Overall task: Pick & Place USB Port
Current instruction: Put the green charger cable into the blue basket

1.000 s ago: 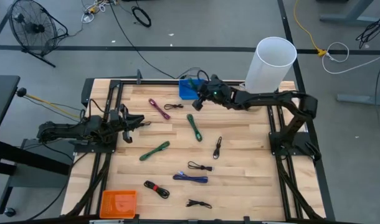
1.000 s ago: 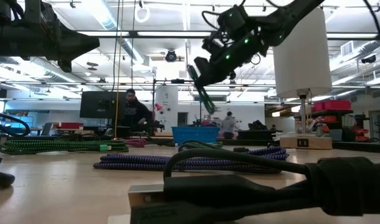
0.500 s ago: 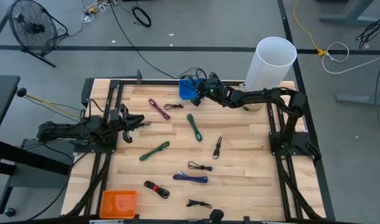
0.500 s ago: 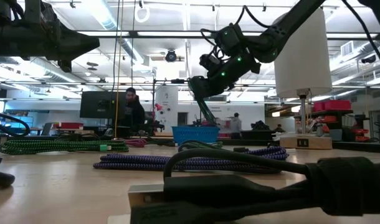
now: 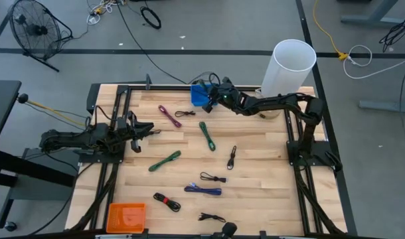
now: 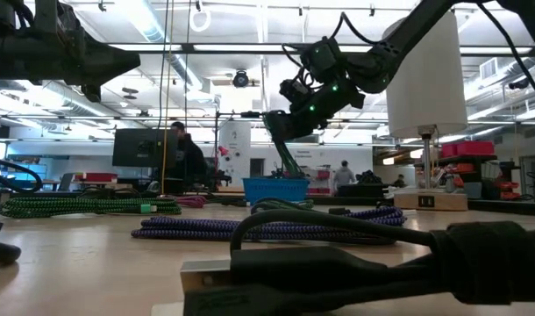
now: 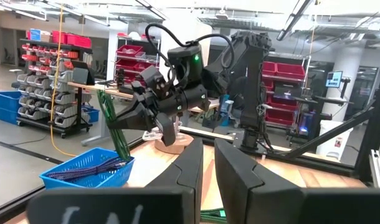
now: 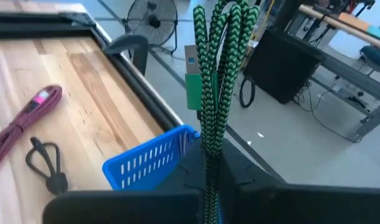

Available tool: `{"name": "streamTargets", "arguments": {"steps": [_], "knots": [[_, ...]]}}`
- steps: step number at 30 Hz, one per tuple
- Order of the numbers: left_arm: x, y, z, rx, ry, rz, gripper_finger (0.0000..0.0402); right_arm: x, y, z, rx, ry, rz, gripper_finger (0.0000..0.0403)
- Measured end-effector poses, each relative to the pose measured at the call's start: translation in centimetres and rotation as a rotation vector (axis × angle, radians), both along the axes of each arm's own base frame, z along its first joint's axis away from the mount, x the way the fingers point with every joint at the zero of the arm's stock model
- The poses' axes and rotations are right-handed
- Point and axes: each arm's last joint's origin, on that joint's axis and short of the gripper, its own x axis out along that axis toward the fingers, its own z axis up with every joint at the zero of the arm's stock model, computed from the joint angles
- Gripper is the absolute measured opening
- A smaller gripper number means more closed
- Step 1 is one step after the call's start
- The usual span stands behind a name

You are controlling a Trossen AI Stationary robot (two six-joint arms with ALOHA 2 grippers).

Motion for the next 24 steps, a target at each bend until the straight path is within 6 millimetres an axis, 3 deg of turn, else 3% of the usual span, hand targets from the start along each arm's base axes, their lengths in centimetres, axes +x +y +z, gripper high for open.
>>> {"name": "streamTargets", "arguments": {"steps": [21, 24], "knots": [[0.00, 0.00, 0.00, 0.001, 0.001, 0.001, 0.0046, 0.32, -0.03, 0.35, -0.032, -0.050, 0.025, 0.0006], [0.00, 0.00, 0.01, 0.001, 0.000, 0.000, 0.0046, 0.14, -0.18, 0.31, -0.089, 0.003, -0.038, 0.0006]]}}
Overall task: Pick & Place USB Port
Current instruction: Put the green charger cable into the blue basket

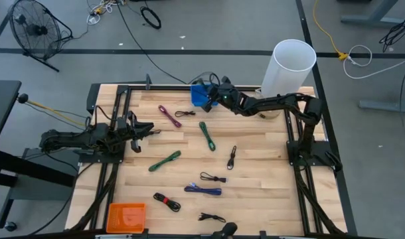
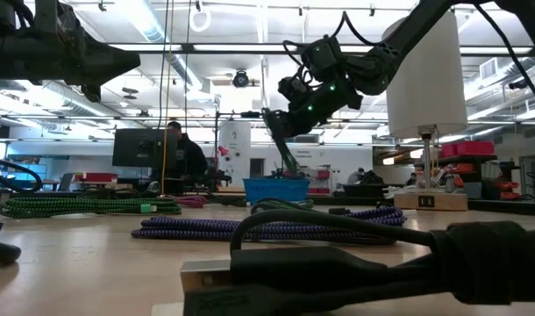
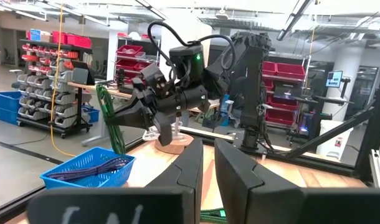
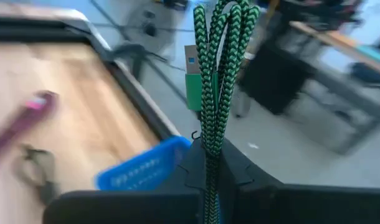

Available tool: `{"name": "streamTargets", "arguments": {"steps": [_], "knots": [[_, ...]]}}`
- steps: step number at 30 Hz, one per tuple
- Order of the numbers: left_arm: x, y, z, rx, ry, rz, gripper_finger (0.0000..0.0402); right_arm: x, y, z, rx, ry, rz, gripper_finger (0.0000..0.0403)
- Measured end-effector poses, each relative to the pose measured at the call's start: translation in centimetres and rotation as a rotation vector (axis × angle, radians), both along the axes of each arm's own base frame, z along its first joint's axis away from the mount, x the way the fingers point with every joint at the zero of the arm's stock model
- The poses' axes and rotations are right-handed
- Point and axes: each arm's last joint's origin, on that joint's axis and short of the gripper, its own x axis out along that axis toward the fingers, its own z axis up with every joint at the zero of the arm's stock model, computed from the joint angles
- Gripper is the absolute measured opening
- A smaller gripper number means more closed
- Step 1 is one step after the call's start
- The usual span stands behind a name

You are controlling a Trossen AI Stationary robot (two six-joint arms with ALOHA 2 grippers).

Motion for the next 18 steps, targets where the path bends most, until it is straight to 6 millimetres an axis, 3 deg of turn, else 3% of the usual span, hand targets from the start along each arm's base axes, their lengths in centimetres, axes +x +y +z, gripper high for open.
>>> {"name": "streamTargets", "arguments": {"steps": [7, 18], "knots": [[0.0, 0.0, 0.0, 0.000, 0.000, 0.000, 0.0046, -0.3, -0.6, 0.2, -0.013, -0.012, -0.042, 0.0006], [0.0, 0.0, 0.0, 0.000, 0.000, 0.000, 0.0046, -0.2, -1.3, -1.4, -0.005, 0.023, -0.061, 0.0006]]}}
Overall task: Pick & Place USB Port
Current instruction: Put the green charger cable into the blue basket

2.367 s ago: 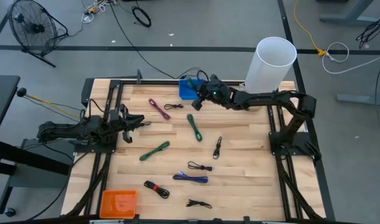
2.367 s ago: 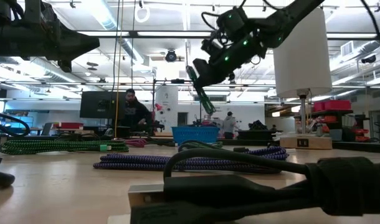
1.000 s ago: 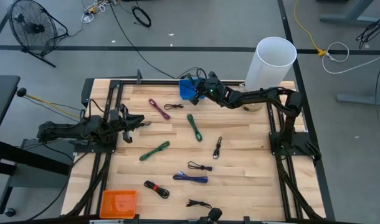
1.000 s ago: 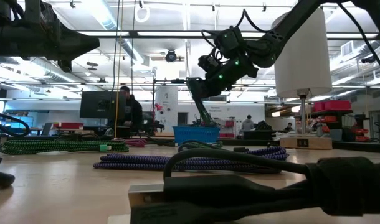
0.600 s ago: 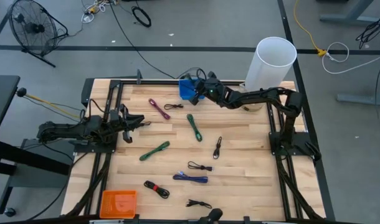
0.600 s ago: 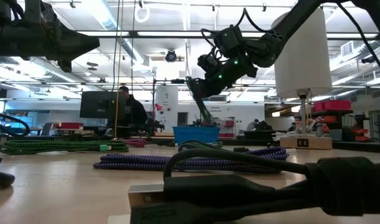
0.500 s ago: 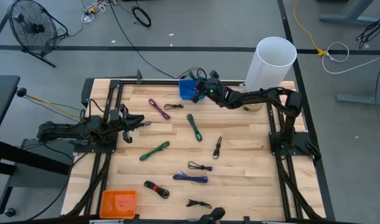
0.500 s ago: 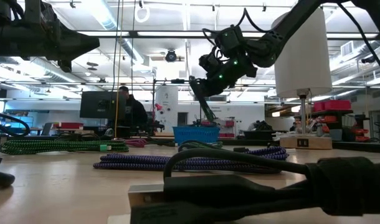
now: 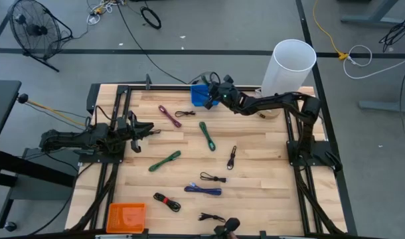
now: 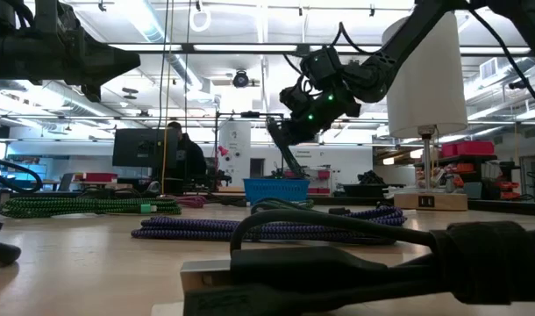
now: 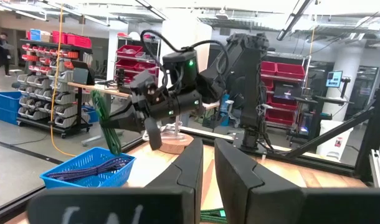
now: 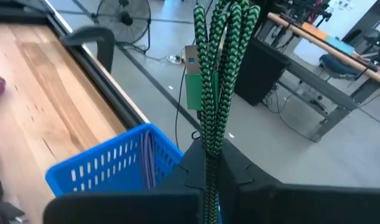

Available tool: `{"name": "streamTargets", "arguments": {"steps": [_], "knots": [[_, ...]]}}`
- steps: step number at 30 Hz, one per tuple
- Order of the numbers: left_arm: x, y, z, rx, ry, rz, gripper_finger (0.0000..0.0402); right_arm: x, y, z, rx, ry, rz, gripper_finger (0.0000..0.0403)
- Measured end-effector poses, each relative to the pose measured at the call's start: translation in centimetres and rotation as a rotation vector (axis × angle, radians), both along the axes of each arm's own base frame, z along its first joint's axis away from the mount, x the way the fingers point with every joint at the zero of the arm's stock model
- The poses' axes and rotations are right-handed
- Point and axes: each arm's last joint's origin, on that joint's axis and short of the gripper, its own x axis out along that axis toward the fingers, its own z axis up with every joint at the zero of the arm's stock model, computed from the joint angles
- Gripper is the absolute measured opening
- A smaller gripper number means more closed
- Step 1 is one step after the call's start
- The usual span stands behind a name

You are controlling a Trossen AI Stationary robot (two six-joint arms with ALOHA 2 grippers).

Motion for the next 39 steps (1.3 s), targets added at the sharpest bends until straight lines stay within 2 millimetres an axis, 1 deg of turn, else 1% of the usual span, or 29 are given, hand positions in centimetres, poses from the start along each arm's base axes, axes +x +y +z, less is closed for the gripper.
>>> {"name": "streamTargets", "arguments": {"steps": [7, 11, 15, 18, 20, 24, 27, 32, 39], "knots": [[0.0, 0.0, 0.0, 0.000, 0.000, 0.000, 0.0046, 0.0, -0.8, -1.7, 0.025, 0.024, -0.009, 0.0006], [0.0, 0.0, 0.0, 0.000, 0.000, 0.000, 0.0046, 0.0, -1.2, -2.4, 0.069, -0.001, 0.007, 0.0006], [0.0, 0.0, 0.0, 0.005, 0.002, 0.001, 0.0046, 0.3, -1.2, -1.7, 0.009, 0.003, -0.004, 0.0006], [0.0, 0.0, 0.0, 0.007, 0.002, 0.001, 0.0046, 1.1, -1.6, -0.4, -0.001, 0.027, -0.003, 0.0006], [0.0, 0.0, 0.0, 0.008, 0.003, 0.001, 0.0046, 1.8, -1.9, 0.8, 0.020, 0.001, 0.012, 0.0006], [0.0, 0.0, 0.0, 0.007, 0.003, 0.001, 0.0046, 2.6, -1.8, 2.0, 0.024, -0.013, 0.034, 0.0006], [0.0, 0.0, 0.0, 0.007, 0.002, 0.001, 0.0046, 2.6, -1.6, 1.8, 0.022, 0.015, 0.023, 0.0006], [0.0, 0.0, 0.0, 0.004, 0.002, 0.001, 0.0046, 2.7, -1.7, 0.3, 0.049, 0.058, 0.011, 0.0006], [0.0, 0.0, 0.0, 0.005, 0.003, 0.001, 0.0046, 2.6, -1.8, 0.0, 0.038, 0.097, 0.012, 0.0006]]}}
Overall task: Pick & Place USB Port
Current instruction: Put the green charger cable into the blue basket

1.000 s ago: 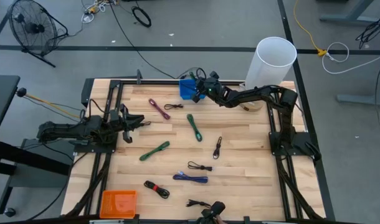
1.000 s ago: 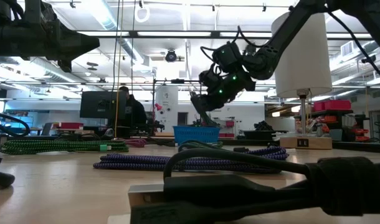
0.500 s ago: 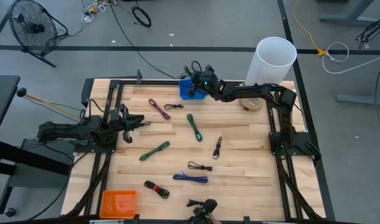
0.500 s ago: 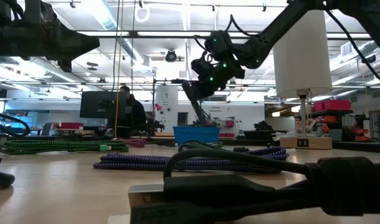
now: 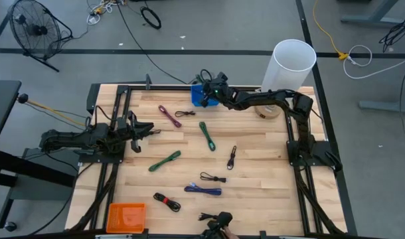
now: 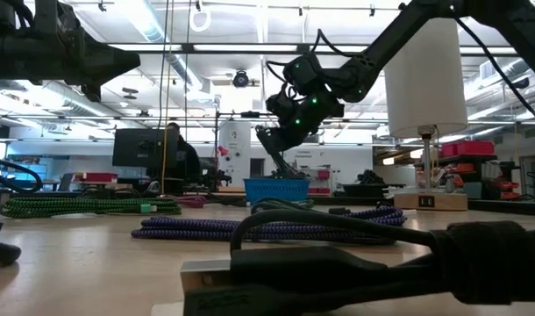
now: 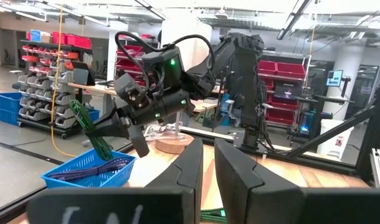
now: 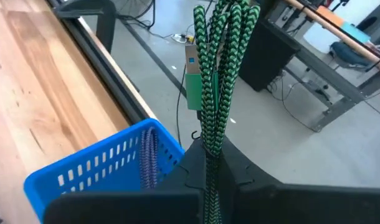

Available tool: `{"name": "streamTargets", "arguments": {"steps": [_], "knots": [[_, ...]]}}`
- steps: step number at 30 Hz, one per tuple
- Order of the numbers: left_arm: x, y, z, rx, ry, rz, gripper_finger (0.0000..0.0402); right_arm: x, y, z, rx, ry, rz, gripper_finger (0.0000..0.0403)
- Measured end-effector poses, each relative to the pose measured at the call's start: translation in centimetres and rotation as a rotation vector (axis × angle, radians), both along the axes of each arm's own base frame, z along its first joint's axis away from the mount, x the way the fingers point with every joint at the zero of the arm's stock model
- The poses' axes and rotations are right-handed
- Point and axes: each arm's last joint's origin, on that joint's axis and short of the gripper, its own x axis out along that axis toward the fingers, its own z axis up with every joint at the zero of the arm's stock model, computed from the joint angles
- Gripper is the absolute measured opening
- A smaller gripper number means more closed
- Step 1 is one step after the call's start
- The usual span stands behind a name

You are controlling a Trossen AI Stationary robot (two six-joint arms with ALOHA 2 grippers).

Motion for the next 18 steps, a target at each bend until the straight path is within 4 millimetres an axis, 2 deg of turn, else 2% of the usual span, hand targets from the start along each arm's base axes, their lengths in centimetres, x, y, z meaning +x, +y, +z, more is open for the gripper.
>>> {"name": "streamTargets", "arguments": {"steps": [9, 18], "knots": [[0.00, 0.00, 0.00, -0.001, -0.001, 0.000, 0.0046, -0.42, -0.20, -0.68, 0.080, 0.027, 0.015, 0.0011], [0.00, 0.00, 0.00, 0.000, 0.000, 0.000, 0.0046, -0.52, -0.13, -0.97, 0.107, 0.048, 0.036, 0.0066]]}}
